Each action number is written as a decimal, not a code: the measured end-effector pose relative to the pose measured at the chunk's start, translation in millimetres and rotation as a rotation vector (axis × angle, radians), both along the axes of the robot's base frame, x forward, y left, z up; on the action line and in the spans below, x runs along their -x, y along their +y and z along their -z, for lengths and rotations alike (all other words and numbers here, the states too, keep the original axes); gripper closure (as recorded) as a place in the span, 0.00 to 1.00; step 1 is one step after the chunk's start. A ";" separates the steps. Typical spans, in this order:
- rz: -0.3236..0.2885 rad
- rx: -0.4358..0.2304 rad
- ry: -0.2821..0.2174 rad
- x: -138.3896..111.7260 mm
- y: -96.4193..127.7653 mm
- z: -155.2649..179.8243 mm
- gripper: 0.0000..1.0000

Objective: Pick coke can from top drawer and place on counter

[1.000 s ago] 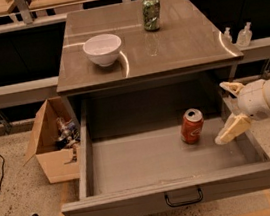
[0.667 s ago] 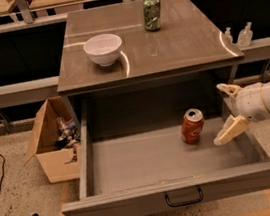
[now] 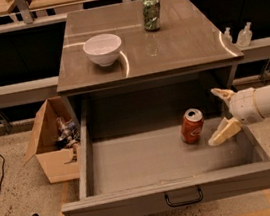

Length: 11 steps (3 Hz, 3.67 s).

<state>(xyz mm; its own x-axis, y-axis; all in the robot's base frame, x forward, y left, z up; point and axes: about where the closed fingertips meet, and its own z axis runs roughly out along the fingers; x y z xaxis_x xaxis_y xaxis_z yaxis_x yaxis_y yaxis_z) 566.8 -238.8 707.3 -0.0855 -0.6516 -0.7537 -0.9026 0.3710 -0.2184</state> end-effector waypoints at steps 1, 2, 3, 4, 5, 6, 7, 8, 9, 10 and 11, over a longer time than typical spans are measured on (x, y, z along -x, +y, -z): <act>-0.008 -0.029 0.020 -7.1 9.7 11.7 0.00; -0.022 -0.054 0.036 -14.2 20.9 20.5 0.00; -0.049 -0.071 0.050 -19.1 30.8 27.1 0.17; -0.068 -0.079 0.067 -19.9 36.4 32.9 0.41; -0.085 -0.079 0.076 -18.5 39.2 34.7 0.64; -0.066 -0.098 0.070 -12.8 39.8 5.4 0.87; -0.027 -0.088 0.063 -5.1 33.8 -51.3 1.00; 0.019 -0.093 0.051 0.3 26.9 -112.3 1.00; 0.040 -0.077 0.034 0.9 23.2 -163.9 1.00; 0.044 -0.045 -0.008 -14.2 22.2 -211.7 1.00; 0.047 0.003 -0.072 -40.9 23.6 -247.5 1.00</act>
Offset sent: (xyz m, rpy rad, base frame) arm 0.0235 0.0307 -0.0294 0.0830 0.0516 0.0328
